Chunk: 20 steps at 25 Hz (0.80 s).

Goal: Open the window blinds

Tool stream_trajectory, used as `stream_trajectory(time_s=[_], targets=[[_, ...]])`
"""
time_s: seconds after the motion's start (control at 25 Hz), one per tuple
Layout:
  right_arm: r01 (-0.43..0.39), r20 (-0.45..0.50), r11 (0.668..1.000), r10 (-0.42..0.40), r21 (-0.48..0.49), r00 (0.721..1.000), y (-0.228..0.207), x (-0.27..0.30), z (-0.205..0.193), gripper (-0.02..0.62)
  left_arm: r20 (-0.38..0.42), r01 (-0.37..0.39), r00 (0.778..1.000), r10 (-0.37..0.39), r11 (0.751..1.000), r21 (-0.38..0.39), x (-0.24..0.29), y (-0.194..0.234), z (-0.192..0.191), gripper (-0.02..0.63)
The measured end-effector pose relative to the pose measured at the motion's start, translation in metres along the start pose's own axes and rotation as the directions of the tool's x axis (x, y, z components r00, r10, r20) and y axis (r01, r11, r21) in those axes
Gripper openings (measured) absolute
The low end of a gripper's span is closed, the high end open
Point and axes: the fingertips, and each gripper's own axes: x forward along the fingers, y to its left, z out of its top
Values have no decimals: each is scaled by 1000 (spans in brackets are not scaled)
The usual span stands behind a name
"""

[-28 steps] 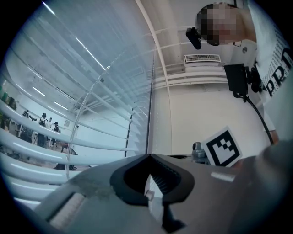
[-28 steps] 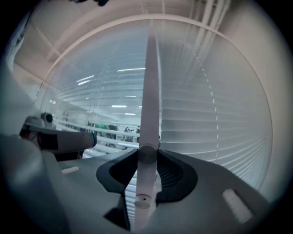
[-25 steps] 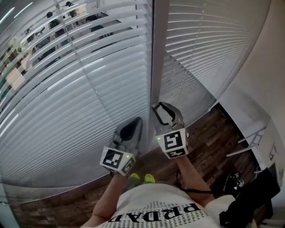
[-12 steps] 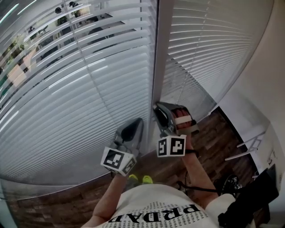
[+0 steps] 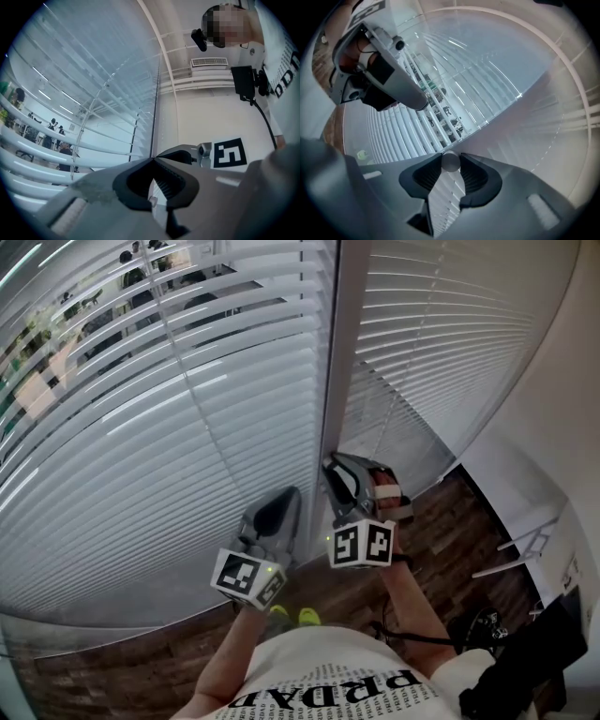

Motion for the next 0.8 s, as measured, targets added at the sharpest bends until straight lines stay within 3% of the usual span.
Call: stream_trajectory(time_s=[0.28, 0.44, 0.64, 0.8], targets=[[-7, 49, 965, -6, 261, 999, -8, -1, 2, 130, -4, 6, 1000, -6, 1000, -9, 2, -3, 1, -9], [-57, 104, 872, 8, 486, 995, -12, -1, -1, 130, -3, 7, 1000, -7, 1000, -6, 3, -3, 3, -8], [-72, 113, 811, 8, 580, 994, -9, -2, -5, 130, 15, -6, 1000, 6, 999, -33, 1, -4, 1, -8], [-99, 147, 689, -11, 718, 989, -7, -1, -9, 130, -3, 1, 1000, -1, 1000, -16, -3, -1, -7, -8]])
